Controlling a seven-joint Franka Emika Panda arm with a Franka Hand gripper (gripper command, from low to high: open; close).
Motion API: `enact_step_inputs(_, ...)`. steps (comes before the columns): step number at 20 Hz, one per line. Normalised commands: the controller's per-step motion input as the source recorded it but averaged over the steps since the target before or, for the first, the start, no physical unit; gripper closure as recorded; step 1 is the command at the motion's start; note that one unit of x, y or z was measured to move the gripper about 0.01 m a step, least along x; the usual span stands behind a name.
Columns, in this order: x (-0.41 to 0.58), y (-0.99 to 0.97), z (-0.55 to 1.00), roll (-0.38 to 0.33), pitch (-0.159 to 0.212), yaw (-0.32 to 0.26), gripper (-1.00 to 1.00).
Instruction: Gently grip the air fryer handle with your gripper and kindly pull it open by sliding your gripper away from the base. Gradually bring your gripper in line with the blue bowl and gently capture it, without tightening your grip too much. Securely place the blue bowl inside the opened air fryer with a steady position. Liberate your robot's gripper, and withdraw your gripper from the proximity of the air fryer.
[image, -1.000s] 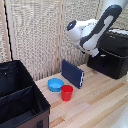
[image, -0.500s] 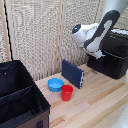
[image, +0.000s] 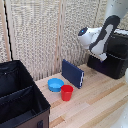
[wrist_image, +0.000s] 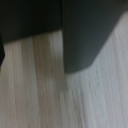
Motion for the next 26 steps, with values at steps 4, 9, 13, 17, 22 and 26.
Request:
enact_step_inputs(4,-0.161,-0.50,-0.07,-0.104,0.021,0.154,-1.00)
enact_step_inputs(9,-0.014,-0.19,0.00,-0.006,0.019,0.070,1.00)
enact_step_inputs(13,0.031,0.03,0.00,0.000,0.005,-0.011,1.00)
enact_step_inputs(17,0.010,0.01,0.26,0.131,0.182,-0.106,1.00)
enact_step_inputs(22,0.000,0.04,0.30,0.235,0.183,-0.127,1.00)
enact_step_inputs(26,-0.001,0.29,0.20,0.275,0.069,-0.149,1.00)
